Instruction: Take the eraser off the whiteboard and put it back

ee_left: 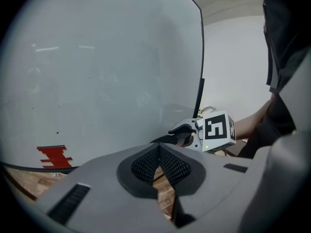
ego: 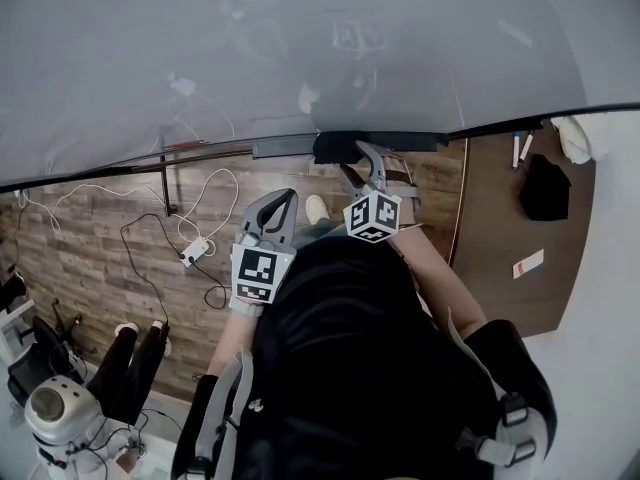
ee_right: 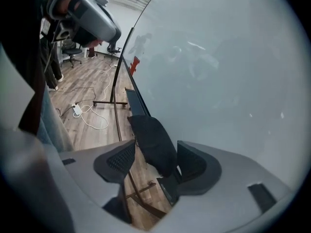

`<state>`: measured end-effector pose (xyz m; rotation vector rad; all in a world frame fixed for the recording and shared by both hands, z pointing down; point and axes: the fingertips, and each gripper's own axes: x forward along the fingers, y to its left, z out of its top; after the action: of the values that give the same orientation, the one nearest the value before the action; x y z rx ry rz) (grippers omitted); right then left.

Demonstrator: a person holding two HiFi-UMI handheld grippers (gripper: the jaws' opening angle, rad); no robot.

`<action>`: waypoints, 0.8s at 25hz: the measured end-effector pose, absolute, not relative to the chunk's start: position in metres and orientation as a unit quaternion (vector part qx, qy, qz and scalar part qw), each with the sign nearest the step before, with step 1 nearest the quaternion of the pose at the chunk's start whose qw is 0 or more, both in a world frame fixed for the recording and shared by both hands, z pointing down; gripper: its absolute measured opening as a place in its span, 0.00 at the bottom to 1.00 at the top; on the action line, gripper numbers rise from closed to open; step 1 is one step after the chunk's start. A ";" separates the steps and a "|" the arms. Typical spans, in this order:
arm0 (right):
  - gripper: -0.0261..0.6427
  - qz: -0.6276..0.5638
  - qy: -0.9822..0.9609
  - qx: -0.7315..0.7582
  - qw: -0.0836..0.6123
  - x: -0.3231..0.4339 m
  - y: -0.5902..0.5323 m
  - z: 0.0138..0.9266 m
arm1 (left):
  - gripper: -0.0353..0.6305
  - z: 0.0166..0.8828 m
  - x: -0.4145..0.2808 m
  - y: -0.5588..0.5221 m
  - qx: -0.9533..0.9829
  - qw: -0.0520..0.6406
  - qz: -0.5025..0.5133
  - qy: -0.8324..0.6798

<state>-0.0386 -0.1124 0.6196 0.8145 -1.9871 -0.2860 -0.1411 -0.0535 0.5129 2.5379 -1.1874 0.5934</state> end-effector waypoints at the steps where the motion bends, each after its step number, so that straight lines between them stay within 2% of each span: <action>1: 0.43 -0.129 -0.805 0.330 0.476 -0.039 -0.115 0.622 | 0.06 0.513 -0.143 -0.053 0.877 0.139 0.206 -0.412; 8: 0.43 -0.195 -0.775 0.304 0.519 -0.049 -0.125 0.636 | 0.07 0.514 -0.157 -0.049 0.868 0.143 0.208 -0.428; 20: 0.42 -0.215 -0.754 0.300 0.543 -0.054 -0.131 0.654 | 0.06 0.516 -0.167 -0.042 0.857 0.147 0.209 -0.448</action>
<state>-0.0544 -0.1313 0.6536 0.7123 -1.7913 -0.5103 -0.1667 -0.0416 0.5159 2.4671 -1.2886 0.6002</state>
